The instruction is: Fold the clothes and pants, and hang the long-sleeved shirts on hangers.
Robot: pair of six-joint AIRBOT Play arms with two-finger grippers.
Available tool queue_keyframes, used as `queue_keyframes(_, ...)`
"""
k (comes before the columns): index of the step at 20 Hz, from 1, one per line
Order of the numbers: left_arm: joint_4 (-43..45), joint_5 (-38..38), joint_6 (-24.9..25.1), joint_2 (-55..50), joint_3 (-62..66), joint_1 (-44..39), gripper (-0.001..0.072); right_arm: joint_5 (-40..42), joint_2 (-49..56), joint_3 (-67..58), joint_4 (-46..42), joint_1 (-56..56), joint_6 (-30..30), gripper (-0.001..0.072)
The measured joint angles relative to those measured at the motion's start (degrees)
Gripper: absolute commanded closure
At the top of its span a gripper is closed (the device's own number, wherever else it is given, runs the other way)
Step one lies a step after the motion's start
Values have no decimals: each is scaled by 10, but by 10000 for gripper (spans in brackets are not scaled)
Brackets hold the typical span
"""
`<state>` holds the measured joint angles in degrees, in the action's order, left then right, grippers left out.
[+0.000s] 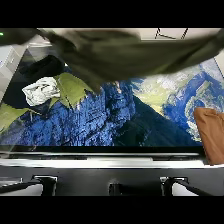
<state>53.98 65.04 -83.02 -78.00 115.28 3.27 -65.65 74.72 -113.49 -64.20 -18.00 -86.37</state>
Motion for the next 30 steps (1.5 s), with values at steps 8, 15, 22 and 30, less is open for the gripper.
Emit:
queue_keyframes(8,58,8,-65,282,-49,32,684,-8,-164,-65,-30,0,-23,671)
queue_keyframes(15,131,137,-110,329,-229,34,684,-96,-136,88,-25,1,-24,672)
queue_keyframes(22,47,-172,-99,191,-608,21,683,64,67,333,53,75,-2,671)
queue_keyframes(30,-64,-324,-23,2,-576,12,155,235,164,353,185,90,0,112)
